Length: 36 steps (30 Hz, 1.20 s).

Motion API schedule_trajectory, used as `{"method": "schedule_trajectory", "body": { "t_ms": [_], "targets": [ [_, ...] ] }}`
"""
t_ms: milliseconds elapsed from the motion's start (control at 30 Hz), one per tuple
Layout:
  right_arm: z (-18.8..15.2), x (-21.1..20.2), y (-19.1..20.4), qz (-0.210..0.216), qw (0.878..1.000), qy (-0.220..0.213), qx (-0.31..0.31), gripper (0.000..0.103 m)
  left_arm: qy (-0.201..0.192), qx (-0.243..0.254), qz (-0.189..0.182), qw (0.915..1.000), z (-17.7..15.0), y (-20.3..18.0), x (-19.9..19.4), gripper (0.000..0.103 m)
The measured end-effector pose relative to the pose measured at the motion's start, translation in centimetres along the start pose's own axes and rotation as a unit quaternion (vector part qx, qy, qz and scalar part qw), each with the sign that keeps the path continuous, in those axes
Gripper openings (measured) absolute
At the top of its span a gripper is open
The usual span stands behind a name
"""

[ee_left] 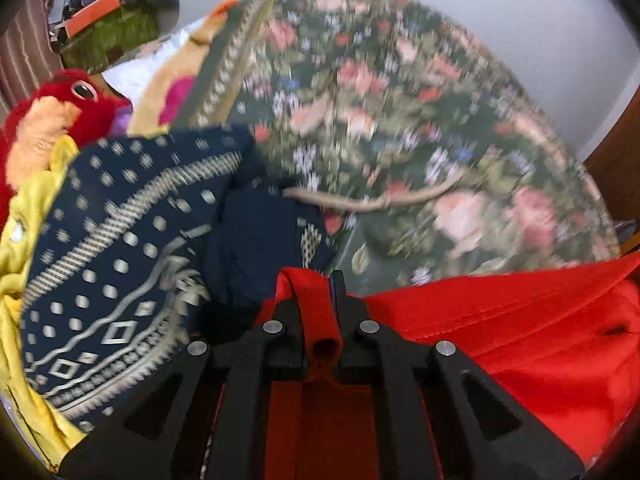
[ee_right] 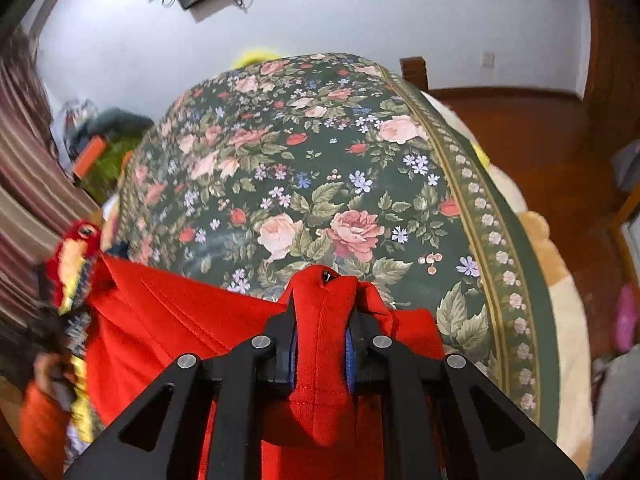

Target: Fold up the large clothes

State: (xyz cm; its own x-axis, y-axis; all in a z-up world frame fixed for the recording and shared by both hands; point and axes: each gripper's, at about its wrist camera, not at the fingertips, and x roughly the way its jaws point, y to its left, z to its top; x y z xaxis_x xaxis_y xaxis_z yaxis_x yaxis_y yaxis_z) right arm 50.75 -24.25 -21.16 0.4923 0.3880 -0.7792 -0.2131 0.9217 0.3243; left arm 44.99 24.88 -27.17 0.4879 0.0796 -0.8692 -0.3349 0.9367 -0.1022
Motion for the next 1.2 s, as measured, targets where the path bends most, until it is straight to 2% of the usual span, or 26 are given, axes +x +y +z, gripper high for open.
{"method": "schedule_trajectory", "body": {
  "t_ms": [33,67,100,133,167,200,233,300,367,400,433,500,567,633,767,967,1033,1100,1133,1200],
  "targets": [
    [0.2,-0.2,-0.3,0.003,1.0,-0.003,0.001,0.017,0.001,0.006,0.006,1.0,-0.2,-0.2,0.4,0.009],
    [0.4,-0.6,-0.3,-0.005,1.0,-0.009,-0.002,0.031,-0.001,0.015,0.016,0.9998,-0.5,-0.5,0.8,0.009],
    [0.6,-1.4,-0.4,-0.045,0.999,-0.029,-0.012,0.045,-0.003,0.027,0.027,0.9992,-0.8,-1.0,1.0,0.009],
    [0.9,-2.5,-0.6,-0.101,0.993,-0.059,-0.022,0.077,-0.004,0.036,0.038,0.9986,-0.9,-1.2,1.2,0.01],
    [1.0,-4.1,-1.0,-0.162,0.982,-0.099,-0.027,0.084,-0.002,0.037,0.042,0.9984,-1.0,-1.3,1.4,0.01],
    [1.3,-5.1,-1.5,-0.201,0.972,-0.118,-0.026,0.084,0.006,0.035,0.046,0.9983,-1.0,-1.3,1.7,0.01],
    [1.6,-5.9,-2.1,-0.222,0.967,-0.123,-0.025,0.084,0.009,0.033,0.046,0.9984,-0.8,-1.2,1.7,0.01],
    [1.8,-7.7,-3.3,-0.218,0.969,-0.112,-0.028,0.084,0.013,0.031,0.031,0.999,-0.4,-1.1,1.0,0.011],
    [1.3,-9.3,-3.3,-0.214,0.97,-0.108,-0.045,0.084,0.007,0.028,0.018,0.9994,0.4,-1.0,-0.8,0.017],
    [0.9,-10.0,-2.9,-0.214,0.969,-0.107,-0.058,0.084,0.001,0.025,0.01,0.9996,0.6,-0.8,-1.9,0.029],
    [0.2,-10.7,-2.2,-0.212,0.969,-0.104,-0.076,0.084,-0.009,0.021,0.002,0.9997,0.9,-0.6,-3.2,0.049],
    [-0.8,-11.2,-1.0,-0.206,0.969,-0.1,-0.094,0.084,-0.051,0.012,0.004,0.9986,1.2,-0.1,-7.0,0.072],
    [-1.7,-11.5,0.3,-0.19,0.971,-0.096,-0.105,0.084,-0.084,0.017,0.006,0.9963,1.3,0.0,-9.7,0.075],
    [-2.6,-11.3,2.0,-0.165,0.976,-0.09,-0.113,0.084,-0.1,0.032,0.005,0.9945,1.0,-0.1,-12.2,0.084],
    [-4.5,-9.5,6.5,-0.099,0.983,-0.071,-0.135,0.084,-0.1,0.06,-0.006,0.9931,-0.4,-0.8,-14.3,0.086],
    [-7.6,-4.2,13.0,-0.018,0.985,-0.012,-0.17,0.084,-0.046,0.131,-0.055,0.9888,-5.2,-5.0,-12.2,0.086],
    [-8.5,-2.5,14.2,-0.01,0.983,0.009,-0.182,0.084,-0.024,0.151,-0.071,0.9856,-7.0,-6.8,-10.7,0.086],
    [-9.9,-0.5,15.1,-0.029,0.978,0.031,-0.205,0.084,-0.004,0.169,-0.074,0.9828,-8.6,-8.2,-8.7,0.086],
    [-10.5,0.5,15.0,-0.053,0.974,0.04,-0.216,0.084,0.003,0.179,-0.065,0.9817,-9.2,-8.8,-7.6,0.086],
    [-11.0,1.1,14.4,-0.073,0.971,0.043,-0.225,0.084,-0.003,0.193,-0.043,0.9804,-10.1,-9.2,-6.6,0.089]
  ]
}}
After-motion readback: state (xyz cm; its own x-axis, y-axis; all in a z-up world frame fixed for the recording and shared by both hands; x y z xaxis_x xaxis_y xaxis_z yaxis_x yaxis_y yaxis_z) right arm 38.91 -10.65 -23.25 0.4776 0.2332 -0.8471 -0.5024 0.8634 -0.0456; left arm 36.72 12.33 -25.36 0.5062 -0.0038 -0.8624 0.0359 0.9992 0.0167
